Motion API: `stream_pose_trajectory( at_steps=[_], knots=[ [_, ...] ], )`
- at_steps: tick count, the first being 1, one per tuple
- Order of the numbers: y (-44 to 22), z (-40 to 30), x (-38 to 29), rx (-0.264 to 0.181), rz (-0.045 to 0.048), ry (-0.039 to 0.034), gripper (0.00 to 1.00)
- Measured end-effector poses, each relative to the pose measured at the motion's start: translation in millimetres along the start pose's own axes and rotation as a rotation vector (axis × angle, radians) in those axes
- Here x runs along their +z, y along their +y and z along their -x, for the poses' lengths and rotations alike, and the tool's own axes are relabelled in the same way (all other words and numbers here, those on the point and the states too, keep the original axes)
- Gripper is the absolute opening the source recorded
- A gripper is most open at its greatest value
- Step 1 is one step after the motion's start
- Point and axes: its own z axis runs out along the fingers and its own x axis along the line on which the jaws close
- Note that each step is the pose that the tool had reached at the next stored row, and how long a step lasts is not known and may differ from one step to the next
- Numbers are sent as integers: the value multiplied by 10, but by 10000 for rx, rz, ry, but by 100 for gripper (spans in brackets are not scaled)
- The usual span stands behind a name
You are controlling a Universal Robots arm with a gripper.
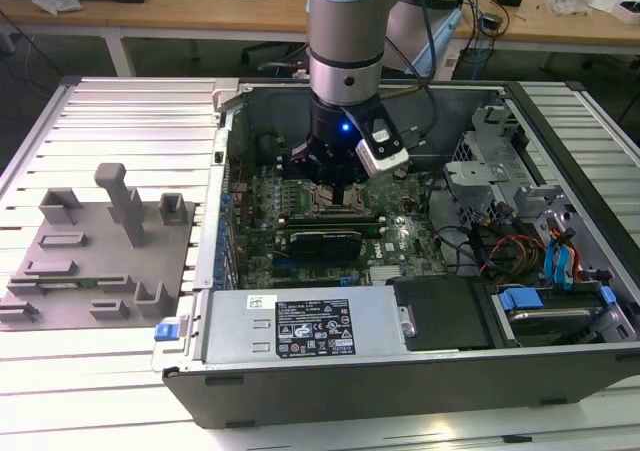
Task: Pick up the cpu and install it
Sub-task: 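Install the second cpu locking lever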
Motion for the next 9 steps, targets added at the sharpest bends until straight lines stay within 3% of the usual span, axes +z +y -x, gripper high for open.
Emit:
stream_pose_trajectory(
  at_steps=[9],
  knots=[
    [-1, -71, 84, 0, 0, 0, 11]
  ],
)
